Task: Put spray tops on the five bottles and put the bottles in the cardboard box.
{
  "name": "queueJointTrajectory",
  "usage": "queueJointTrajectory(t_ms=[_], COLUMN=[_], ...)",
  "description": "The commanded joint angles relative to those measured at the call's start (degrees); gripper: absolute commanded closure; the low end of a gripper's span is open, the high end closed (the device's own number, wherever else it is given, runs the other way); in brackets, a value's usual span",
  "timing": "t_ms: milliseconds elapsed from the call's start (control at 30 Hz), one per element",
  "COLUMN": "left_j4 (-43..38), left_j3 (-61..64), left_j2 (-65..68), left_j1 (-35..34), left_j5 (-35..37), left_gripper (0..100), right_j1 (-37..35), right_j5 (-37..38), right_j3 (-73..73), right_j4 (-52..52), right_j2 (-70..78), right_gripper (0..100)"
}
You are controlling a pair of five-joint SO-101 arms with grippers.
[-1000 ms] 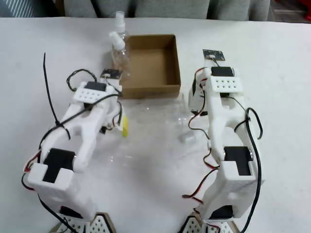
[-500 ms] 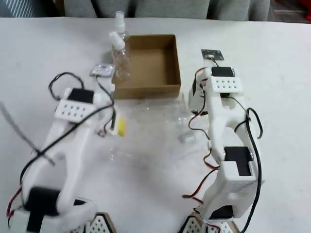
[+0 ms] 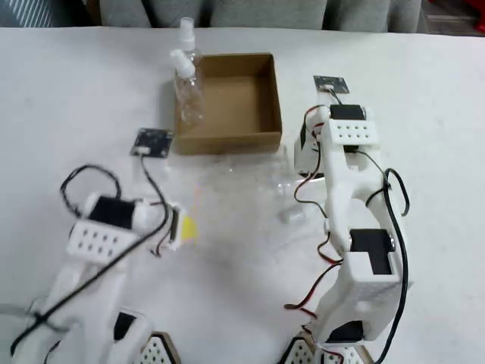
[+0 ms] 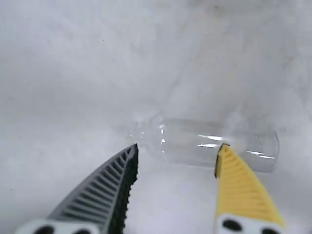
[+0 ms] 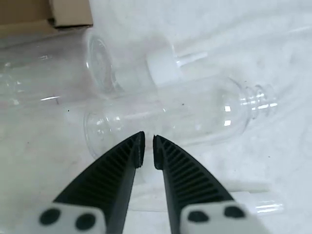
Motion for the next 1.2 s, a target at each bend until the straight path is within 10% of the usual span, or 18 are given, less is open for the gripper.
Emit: queueJointTrajectory(t_ms=[0,167,1167], left_j4=[-0.8,-0.8,-23.3], left_j3=[4.4,7.6,-4.1], left_j2=[-11.2,-11.6,31.5], left_j1=[1.2,1.2,-4.4], left_j5=[1.5,-3.1,3.7], left_gripper=[76,99,98], right_j1=[0.8,0.8,0.8], right_j5=[0.6,0.6,0.6], right_j3=[0.4,1.0,1.1], right_j4=[-0.8,-0.9,-1.0], right_j2=[-0.7,-0.7,-0.7], right_gripper=[96.6,96.5,96.7])
